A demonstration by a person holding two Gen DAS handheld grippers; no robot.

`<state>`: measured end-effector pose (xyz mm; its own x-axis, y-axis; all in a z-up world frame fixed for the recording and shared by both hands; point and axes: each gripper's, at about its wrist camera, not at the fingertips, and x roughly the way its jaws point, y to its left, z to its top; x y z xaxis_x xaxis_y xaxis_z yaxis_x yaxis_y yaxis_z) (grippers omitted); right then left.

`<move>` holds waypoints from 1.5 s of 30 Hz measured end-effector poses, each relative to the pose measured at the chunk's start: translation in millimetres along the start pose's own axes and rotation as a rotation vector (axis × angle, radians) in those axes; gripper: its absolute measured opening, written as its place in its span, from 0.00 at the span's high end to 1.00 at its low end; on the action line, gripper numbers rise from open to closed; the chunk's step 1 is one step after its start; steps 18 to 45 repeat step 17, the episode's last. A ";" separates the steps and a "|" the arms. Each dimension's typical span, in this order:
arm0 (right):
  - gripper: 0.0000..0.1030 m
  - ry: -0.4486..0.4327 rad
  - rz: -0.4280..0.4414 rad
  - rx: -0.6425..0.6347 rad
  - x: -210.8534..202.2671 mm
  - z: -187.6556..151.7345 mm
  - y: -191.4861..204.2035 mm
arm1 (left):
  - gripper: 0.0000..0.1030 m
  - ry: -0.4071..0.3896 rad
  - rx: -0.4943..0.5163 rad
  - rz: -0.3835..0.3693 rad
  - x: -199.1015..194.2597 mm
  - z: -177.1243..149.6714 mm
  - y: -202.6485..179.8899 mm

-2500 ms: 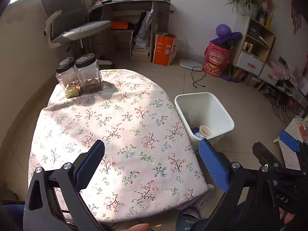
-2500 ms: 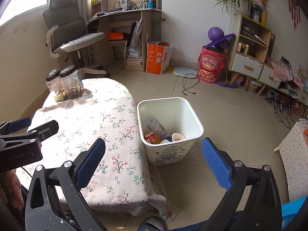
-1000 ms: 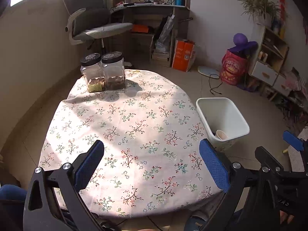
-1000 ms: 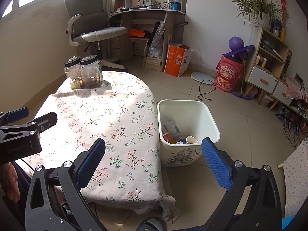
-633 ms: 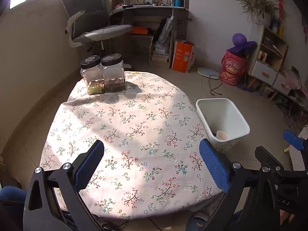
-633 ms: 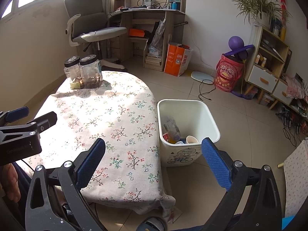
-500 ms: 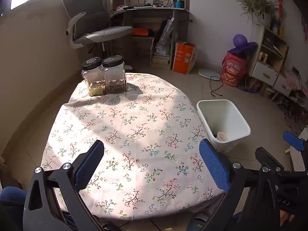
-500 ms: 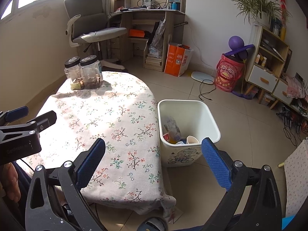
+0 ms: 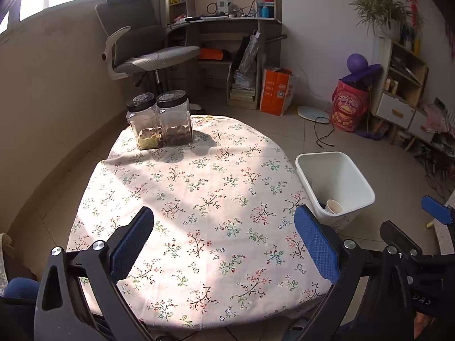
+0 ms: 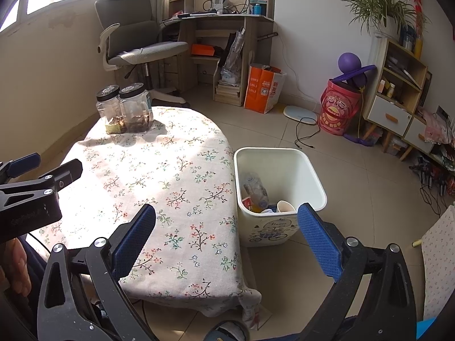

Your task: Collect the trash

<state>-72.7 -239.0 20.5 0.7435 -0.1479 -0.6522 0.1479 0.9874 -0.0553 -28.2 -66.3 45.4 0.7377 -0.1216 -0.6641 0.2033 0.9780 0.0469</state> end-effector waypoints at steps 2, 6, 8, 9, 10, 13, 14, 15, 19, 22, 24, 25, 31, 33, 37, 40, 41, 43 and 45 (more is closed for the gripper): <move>0.07 -0.002 0.001 0.001 -0.9 -0.4 0.2 | 0.07 -0.005 0.000 0.001 -0.7 0.5 0.0; 0.07 -0.001 0.000 -0.001 -1.0 0.2 -0.3 | 0.07 -0.007 0.004 0.003 -0.5 -0.5 -0.5; 0.07 0.001 -0.002 -0.001 -0.5 0.0 0.0 | 0.07 -0.006 0.005 0.003 -0.2 -0.6 -0.3; 0.07 0.001 -0.001 -0.001 -0.6 -0.1 0.1 | 0.07 -0.007 0.004 0.003 -0.5 -0.7 -0.6; 0.07 -0.001 0.000 0.000 -1.2 0.4 -0.1 | 0.07 -0.007 0.004 0.004 -0.5 -0.7 -0.6; 0.07 0.001 -0.001 0.000 -0.9 0.2 0.0 | 0.07 -0.006 0.005 0.003 0.1 -0.7 -0.9; 0.07 0.001 -0.001 0.000 -0.8 0.0 0.0 | 0.07 -0.005 0.005 0.004 0.5 -0.9 -0.7; 0.07 0.001 -0.001 -0.001 -0.5 0.0 0.0 | 0.07 -0.006 0.005 0.005 -0.7 -1.8 -2.6; 0.07 0.002 -0.002 -0.001 -0.3 -0.7 0.9 | 0.07 -0.006 0.006 0.004 -0.6 -1.9 -2.7; 0.07 0.002 -0.002 -0.001 -0.3 -0.7 0.9 | 0.07 -0.006 0.006 0.004 -0.6 -1.9 -2.7; 0.07 0.002 -0.002 -0.001 -0.3 -0.7 0.9 | 0.07 -0.006 0.006 0.004 -0.6 -1.9 -2.7; 0.07 0.002 -0.002 -0.001 -0.3 -0.7 0.9 | 0.07 -0.006 0.006 0.004 -0.6 -1.9 -2.7; 0.07 0.002 -0.002 -0.001 -0.3 -0.7 0.9 | 0.07 -0.006 0.006 0.004 -0.6 -1.9 -2.7; 0.07 0.002 -0.002 -0.001 -0.3 -0.7 0.9 | 0.07 -0.006 0.006 0.004 -0.6 -1.9 -2.7; 0.07 0.002 -0.002 -0.001 -0.3 -0.7 0.9 | 0.07 -0.006 0.006 0.004 -0.6 -1.9 -2.7; 0.07 0.002 -0.002 -0.001 -0.3 -0.7 0.9 | 0.07 -0.006 0.006 0.004 -0.6 -1.9 -2.7; 0.07 0.002 -0.002 -0.001 -0.3 -0.7 0.9 | 0.07 -0.006 0.006 0.004 -0.6 -1.9 -2.7; 0.07 0.002 -0.002 -0.001 -0.3 -0.7 0.9 | 0.07 -0.006 0.006 0.004 -0.6 -1.9 -2.7; 0.07 0.002 -0.002 -0.001 -0.3 -0.7 0.9 | 0.07 -0.006 0.006 0.004 -0.6 -1.9 -2.7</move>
